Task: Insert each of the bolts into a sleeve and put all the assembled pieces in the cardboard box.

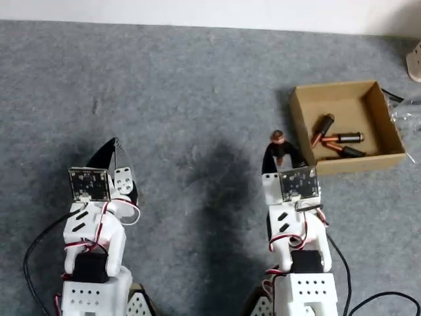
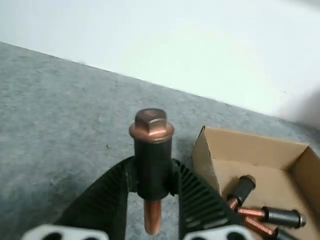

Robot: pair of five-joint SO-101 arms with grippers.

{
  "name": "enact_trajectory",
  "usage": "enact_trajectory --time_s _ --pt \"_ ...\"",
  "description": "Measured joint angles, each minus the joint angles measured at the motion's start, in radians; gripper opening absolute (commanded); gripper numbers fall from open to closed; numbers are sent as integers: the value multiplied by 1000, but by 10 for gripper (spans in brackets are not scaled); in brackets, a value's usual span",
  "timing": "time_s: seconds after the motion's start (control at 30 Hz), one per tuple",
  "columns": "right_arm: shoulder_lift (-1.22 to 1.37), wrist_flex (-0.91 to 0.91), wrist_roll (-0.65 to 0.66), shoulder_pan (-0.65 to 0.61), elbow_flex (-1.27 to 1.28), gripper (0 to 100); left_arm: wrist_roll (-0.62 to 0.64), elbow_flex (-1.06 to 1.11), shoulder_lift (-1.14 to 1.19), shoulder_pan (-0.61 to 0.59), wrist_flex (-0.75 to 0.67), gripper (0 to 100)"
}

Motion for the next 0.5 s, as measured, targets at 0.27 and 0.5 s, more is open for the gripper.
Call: enact_trajectory --time_s 0.27,0.5 --pt "0 44 0 0 0 5 0 0 0 -2 23 11" --pt "0 80 0 0 0 5 0 0 0 -81 23 9"
